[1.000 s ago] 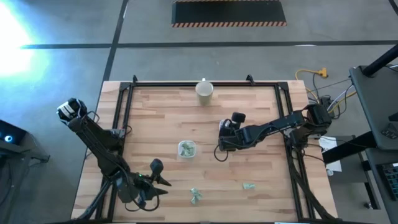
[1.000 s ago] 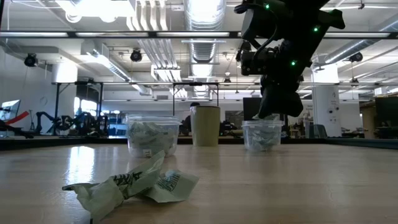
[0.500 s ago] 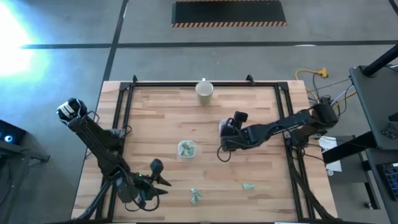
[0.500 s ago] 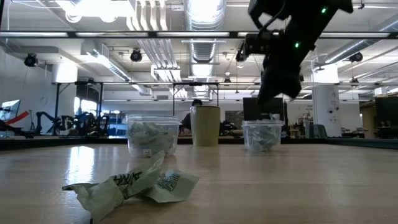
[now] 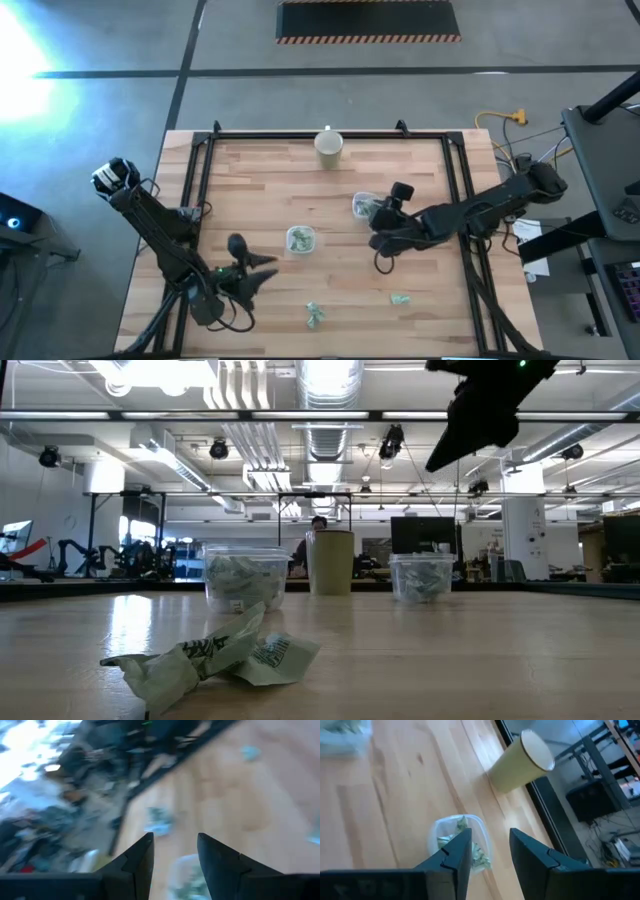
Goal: Pick and place Stevia / Truvia into bins
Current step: Put the top green stevia packet into the left transparent container
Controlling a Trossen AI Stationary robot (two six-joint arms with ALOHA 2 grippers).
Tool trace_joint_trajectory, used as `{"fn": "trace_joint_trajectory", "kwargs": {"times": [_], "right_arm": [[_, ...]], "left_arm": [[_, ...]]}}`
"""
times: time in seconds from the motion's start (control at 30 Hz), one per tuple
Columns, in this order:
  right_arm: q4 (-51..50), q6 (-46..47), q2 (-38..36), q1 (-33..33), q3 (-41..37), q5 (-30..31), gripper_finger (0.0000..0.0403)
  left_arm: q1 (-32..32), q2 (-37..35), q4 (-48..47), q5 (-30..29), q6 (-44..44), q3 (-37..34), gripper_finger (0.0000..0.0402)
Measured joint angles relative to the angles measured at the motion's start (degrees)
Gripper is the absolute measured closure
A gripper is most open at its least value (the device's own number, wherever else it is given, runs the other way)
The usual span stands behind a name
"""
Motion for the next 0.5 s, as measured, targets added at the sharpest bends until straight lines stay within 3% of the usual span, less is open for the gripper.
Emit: {"fn": "trace_joint_trajectory", "kwargs": {"times": [0.2,0.5], "right_arm": [[0.2,1.1,-3.0,3.9,0.2,0.0,0.0281],[1.3,2.6,-6.0,12.8,0.3,0.0,0.0284]], "left_arm": [[0.0,0.0,0.0,-9.6,-0.5,0.0,0.0267],[0.0,0.8,0.0,-10.7,-0.5,0.0,0.0267]]}}
